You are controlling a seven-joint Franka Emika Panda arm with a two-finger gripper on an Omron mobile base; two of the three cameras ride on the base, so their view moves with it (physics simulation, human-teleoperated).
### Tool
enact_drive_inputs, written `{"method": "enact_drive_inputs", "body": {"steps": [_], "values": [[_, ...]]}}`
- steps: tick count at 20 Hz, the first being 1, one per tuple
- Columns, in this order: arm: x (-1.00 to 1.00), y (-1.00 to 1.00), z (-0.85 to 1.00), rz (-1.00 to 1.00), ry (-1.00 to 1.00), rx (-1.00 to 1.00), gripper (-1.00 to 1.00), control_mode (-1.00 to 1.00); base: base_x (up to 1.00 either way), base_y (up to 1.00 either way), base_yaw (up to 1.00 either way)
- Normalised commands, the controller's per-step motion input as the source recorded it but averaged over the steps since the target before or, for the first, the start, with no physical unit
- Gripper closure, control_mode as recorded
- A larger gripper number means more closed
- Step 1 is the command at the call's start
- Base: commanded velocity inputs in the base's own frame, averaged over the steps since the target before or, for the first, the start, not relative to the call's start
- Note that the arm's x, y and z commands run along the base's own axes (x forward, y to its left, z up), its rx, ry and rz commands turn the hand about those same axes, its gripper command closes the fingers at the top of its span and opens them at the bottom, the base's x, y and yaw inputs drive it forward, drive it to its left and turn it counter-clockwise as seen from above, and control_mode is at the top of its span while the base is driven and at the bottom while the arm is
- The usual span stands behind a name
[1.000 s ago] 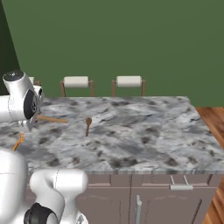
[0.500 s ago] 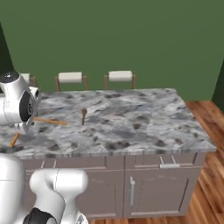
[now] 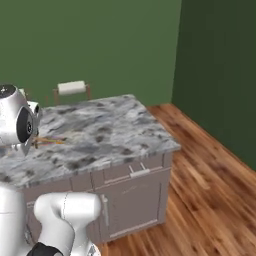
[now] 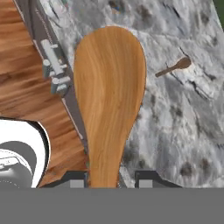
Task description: Organize the utensils by type. Pick up the wooden spoons from the counter and place them in the open cabinet. Then pick up the metallic utensils from the counter and place them in the open drawer.
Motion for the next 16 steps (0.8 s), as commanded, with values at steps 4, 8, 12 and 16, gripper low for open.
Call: {"method": "enact_drive_inputs", "body": {"steps": [4, 8, 12, 16], "values": [[0.00, 0.00, 0.00, 0.00, 0.00, 0.00, 1.00, 1.00, 0.13, -0.51, -0.64], [0.00, 0.00, 0.00, 0.00, 0.00, 0.00, 1.00, 1.00, 0.11, -0.54, -0.66], [0.00, 0.00, 0.00, 0.00, 0.00, 0.00, 1.00, 1.00, 0.12, -0.55, -0.66], [0.00, 0.00, 0.00, 0.00, 0.00, 0.00, 1.00, 1.00, 0.19, -0.59, -0.57]]}}
